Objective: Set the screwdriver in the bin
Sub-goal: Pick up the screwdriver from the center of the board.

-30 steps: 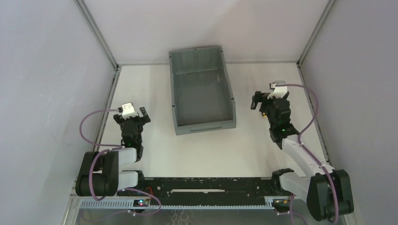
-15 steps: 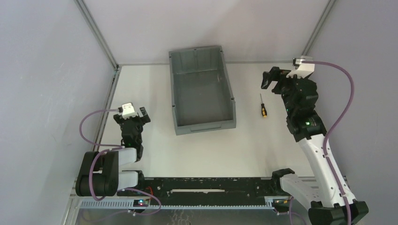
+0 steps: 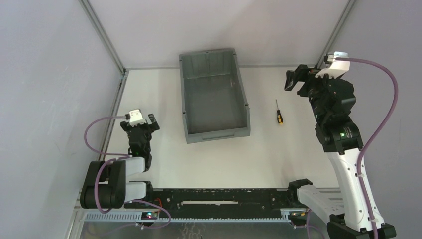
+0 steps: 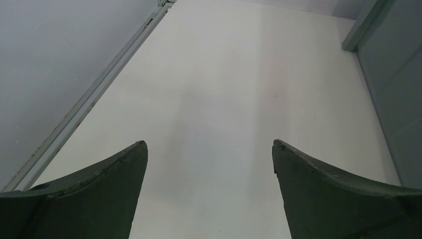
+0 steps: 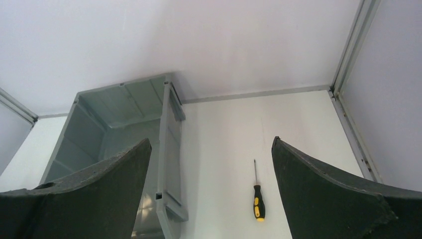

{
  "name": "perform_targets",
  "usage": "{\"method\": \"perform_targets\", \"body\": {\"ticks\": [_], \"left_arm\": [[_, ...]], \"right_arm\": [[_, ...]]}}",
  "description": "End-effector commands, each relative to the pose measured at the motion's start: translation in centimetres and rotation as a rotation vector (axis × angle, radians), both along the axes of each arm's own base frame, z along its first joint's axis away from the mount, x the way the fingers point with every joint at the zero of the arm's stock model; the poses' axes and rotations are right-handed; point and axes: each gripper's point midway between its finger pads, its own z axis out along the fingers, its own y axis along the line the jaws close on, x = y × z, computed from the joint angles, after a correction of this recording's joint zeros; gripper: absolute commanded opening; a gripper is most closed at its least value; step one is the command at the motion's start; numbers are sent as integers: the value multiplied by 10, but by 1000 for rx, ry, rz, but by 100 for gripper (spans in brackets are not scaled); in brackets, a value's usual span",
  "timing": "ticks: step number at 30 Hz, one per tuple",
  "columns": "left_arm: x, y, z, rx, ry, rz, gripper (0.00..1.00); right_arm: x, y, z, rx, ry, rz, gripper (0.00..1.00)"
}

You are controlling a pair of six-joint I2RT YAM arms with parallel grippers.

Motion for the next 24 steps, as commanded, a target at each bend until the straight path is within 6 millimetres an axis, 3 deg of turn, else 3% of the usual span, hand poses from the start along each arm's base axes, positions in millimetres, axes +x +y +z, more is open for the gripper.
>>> {"method": "perform_targets", "body": {"ticks": [1,5,11,19,24], "left_arm": [[9,1,24,24,-66,6,100],[9,1,24,24,-67,6,100],[9,1,24,24,-67,7,100],[9,1,24,24,-66,6,100],[9,1,24,24,-66,7,100]], "right_arm": [[8,-2,-11,-38,65,-8,100],[30,-3,-33,-61,151,-5,100],[70,-7,-84,-91,314,-3,100],[116,-13,-177,-127,555,2,100],[129,-18,-235,-132,700,-5,99]]}}
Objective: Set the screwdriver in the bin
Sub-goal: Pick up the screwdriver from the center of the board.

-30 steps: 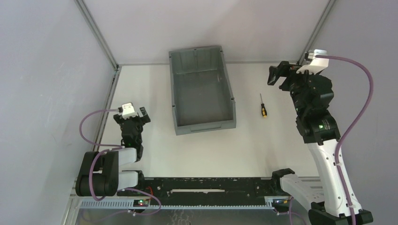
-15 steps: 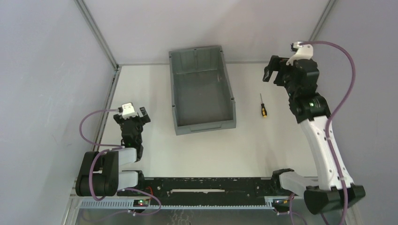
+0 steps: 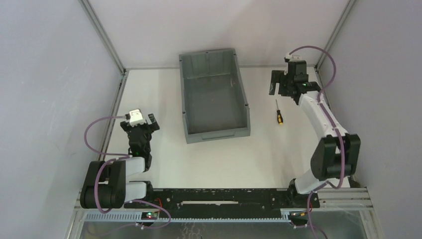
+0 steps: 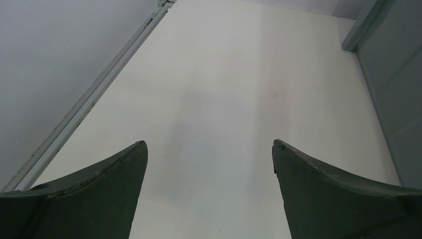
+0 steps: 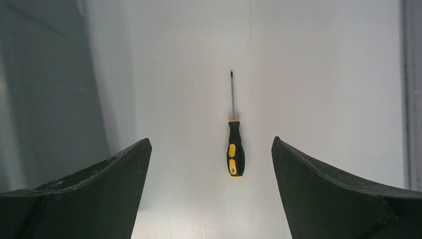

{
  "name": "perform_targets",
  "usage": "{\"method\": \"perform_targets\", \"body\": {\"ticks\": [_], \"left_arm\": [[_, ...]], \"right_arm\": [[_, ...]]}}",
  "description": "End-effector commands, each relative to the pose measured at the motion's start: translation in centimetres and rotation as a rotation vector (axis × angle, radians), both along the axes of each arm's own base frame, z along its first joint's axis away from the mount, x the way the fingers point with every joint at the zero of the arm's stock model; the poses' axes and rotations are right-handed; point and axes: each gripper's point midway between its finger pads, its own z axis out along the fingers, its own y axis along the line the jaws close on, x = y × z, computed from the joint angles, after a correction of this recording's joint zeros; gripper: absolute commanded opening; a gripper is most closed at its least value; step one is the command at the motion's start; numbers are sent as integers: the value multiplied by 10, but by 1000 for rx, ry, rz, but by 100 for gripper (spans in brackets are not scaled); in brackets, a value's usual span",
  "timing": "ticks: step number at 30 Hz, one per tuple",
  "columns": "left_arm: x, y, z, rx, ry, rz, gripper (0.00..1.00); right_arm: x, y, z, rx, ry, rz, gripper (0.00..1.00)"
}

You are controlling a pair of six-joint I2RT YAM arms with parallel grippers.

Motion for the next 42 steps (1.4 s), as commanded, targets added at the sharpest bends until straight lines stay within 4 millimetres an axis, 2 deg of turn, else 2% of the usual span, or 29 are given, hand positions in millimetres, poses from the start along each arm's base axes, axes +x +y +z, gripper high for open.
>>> {"method": "perform_targets", "body": {"ticks": [1,7,11,15,22,25,28,31,37,42], "left_arm": [[9,1,24,24,-66,6,100],[9,1,24,24,-66,6,100],[9,1,24,24,-65,6,100],[9,1,24,24,-65,7,100],[9,1,24,24,-66,6,100],[9,1,24,24,-66,6,100],[9,1,24,24,-66,6,100],[9,1,24,24,-66,6,100],[9,1,24,24,-66,6,100],[9,1,24,24,-66,6,100]], "right_arm": [[12,-4,-27,-12,68,7,99],[15,-6,-92,-6,226,0,96],[12,-7,-125,5,297,-9,93],[9,-9,-151,22,346,-12,91],[-2,-15,-188,41,442,-22,72],[-4,-16,-195,43,458,-28,56],[-4,-18,-194,37,457,-34,34],[-3,-19,-192,30,451,-39,19],[-3,-22,-179,19,426,-44,13],[-2,-22,-148,15,364,-43,13]]}}
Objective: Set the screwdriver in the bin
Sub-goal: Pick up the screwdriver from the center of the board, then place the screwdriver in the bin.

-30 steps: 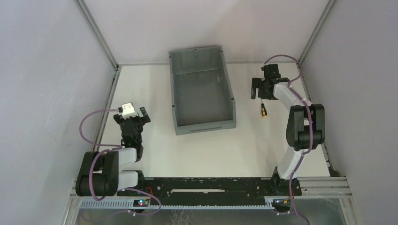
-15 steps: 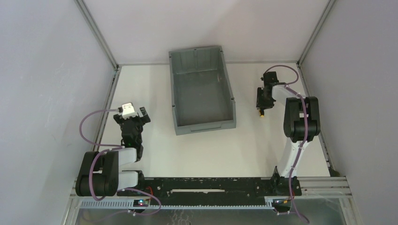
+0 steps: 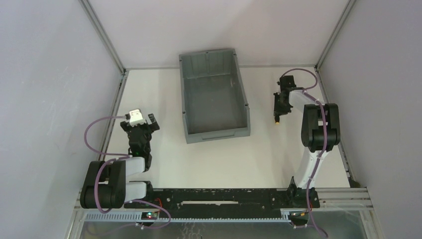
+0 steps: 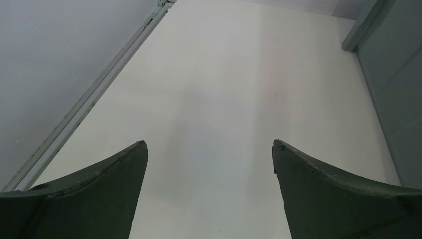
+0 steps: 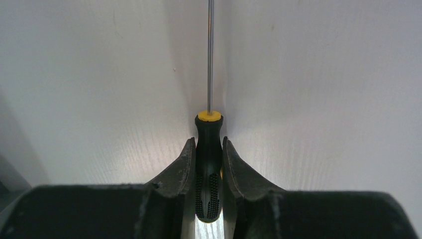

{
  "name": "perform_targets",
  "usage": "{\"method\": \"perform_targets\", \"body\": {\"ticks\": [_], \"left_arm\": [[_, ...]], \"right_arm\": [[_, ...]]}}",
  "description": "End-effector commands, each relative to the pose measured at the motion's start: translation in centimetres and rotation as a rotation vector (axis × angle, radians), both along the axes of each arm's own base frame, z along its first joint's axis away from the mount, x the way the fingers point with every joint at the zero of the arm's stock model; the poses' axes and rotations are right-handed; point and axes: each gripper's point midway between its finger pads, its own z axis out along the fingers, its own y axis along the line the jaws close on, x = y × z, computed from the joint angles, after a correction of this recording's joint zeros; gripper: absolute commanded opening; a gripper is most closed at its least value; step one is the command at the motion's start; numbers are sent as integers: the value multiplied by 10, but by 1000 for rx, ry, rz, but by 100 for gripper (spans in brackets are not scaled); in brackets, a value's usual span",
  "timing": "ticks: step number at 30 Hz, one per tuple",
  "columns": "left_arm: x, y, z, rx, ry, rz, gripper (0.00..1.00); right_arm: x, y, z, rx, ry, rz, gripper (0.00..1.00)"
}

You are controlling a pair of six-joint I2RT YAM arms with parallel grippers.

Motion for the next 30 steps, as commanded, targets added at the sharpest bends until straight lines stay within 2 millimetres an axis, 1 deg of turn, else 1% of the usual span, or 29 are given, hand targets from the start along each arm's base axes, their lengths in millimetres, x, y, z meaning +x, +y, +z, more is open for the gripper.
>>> {"method": "perform_targets", "body": {"ticks": [1,4,5,13,16,17,18,21,23,24,27,30], "left_arm": [[9,1,24,24,-67,6,100],[9,1,24,24,-67,6,100],[9,1,24,24,-66,6,100],[9,1,24,24,-65,6,100],[9,1,24,24,-66,6,100],[9,1,24,24,-65,7,100],[9,1,24,24,-66,7,100],[9,1,24,24,-66,7,100],[9,1,24,24,-67,6,100],[9,1,24,24,-65,7,100],[9,1,24,24,-66,7,100],[9,1,24,24,-66,6,100]], "right_arm": [[5,-6,52,-23,-118,-10,13],[4,-5,83,-28,-171,-1,13],[3,-5,90,-28,-176,4,13],[-7,2,181,-38,-316,32,13],[-11,7,217,-35,-364,44,12],[-13,9,233,-34,-389,49,12],[-14,10,241,-33,-402,53,12],[-17,13,274,-34,-466,60,11],[-20,14,292,-38,-497,63,11],[-21,14,305,-38,-523,63,11],[-23,14,329,-43,-569,64,11],[-24,15,345,-47,-600,66,10]]}}
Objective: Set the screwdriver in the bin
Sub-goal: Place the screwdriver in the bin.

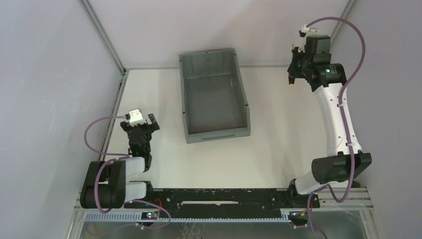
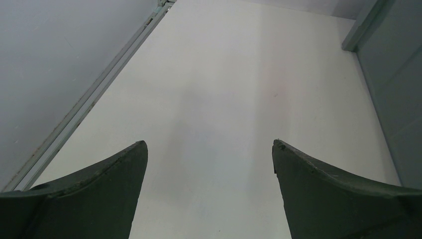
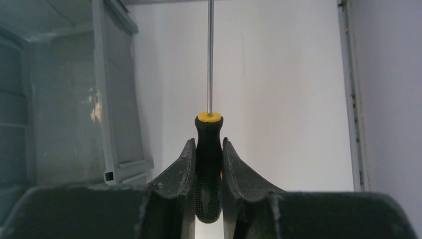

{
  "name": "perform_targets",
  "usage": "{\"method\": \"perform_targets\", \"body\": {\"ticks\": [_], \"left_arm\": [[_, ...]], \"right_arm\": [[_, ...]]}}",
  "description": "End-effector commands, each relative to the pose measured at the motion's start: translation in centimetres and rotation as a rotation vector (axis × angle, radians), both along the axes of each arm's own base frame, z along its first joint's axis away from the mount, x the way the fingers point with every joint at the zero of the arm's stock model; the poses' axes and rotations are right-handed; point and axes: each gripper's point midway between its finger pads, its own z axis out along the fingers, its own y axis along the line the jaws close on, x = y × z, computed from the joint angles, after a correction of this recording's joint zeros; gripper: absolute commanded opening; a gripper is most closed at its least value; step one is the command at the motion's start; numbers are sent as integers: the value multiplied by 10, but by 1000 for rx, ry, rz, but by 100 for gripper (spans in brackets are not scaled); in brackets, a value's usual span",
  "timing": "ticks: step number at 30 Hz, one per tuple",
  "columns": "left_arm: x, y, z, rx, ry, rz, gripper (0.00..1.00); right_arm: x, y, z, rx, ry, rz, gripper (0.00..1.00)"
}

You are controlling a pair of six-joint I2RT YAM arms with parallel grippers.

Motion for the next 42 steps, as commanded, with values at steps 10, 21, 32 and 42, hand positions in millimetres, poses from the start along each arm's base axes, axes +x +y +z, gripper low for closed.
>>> {"method": "perform_targets", "body": {"ticks": [10,21,32,42], "left_arm": [[9,1,24,24,-66,7,100],[9,1,24,24,-66,7,100],[9,1,24,24,-66,6,100],[9,1,24,24,-66,7,100]], "right_arm": [[-7,22,41,5,-72,46,10],[13,108,33,9,-60,159,10],[31,185,36,77,-102,223,10],[51,224,11,133,-86,228,10]]}}
